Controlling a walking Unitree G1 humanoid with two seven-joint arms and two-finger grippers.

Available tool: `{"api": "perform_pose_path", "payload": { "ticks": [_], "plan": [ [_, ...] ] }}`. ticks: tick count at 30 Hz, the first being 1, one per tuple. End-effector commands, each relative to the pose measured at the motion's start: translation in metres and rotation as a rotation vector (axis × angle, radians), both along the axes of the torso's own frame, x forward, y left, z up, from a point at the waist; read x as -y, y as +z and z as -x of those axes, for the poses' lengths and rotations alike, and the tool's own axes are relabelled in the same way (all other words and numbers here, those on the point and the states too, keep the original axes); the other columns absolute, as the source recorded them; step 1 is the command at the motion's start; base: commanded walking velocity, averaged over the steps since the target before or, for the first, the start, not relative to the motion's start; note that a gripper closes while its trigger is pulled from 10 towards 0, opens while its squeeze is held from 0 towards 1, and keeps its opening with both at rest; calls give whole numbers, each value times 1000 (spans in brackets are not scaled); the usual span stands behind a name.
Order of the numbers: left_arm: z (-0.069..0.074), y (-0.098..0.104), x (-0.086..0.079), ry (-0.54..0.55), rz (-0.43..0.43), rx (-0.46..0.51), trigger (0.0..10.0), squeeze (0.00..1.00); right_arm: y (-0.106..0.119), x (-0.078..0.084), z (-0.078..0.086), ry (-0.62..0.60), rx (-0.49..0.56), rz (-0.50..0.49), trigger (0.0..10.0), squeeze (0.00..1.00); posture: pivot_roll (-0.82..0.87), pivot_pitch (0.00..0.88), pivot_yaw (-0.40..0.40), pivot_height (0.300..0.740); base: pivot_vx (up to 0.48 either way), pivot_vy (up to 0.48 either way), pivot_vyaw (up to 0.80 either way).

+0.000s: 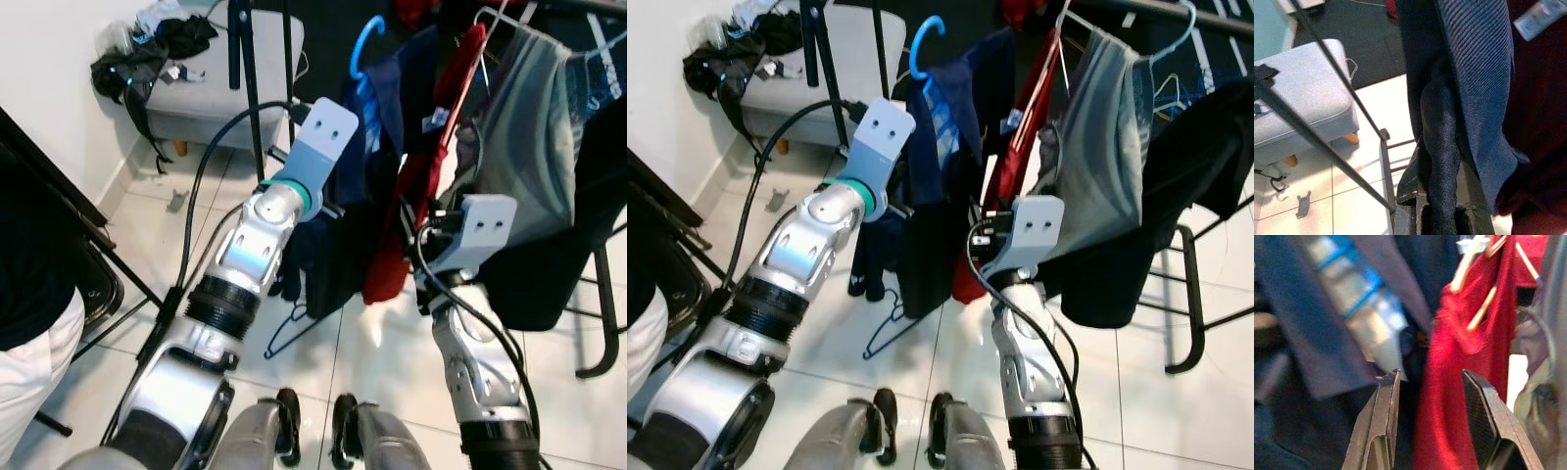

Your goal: Hang hanger

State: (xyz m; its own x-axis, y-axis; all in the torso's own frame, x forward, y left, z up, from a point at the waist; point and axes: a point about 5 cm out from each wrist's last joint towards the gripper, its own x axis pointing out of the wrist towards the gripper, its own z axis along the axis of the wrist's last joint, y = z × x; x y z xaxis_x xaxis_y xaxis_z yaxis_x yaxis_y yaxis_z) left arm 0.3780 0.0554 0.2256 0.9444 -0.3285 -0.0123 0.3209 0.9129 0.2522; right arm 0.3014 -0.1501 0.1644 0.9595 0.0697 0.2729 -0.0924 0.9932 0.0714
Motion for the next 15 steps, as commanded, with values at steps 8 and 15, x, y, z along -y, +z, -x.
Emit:
{"api": "perform_pose_path", "payload": {
  "ticks": [8,15],
  "plan": [
    [48,-24,-41,82,110,75,10000,0,11,-14,2,35,66,64,10000,0,-79,83,125,740,0,0,0],
    [66,-40,-53,88,81,59,10000,0,8,-24,3,56,65,62,10000,0,-64,49,116,740,0,0,0]
  ]
}}
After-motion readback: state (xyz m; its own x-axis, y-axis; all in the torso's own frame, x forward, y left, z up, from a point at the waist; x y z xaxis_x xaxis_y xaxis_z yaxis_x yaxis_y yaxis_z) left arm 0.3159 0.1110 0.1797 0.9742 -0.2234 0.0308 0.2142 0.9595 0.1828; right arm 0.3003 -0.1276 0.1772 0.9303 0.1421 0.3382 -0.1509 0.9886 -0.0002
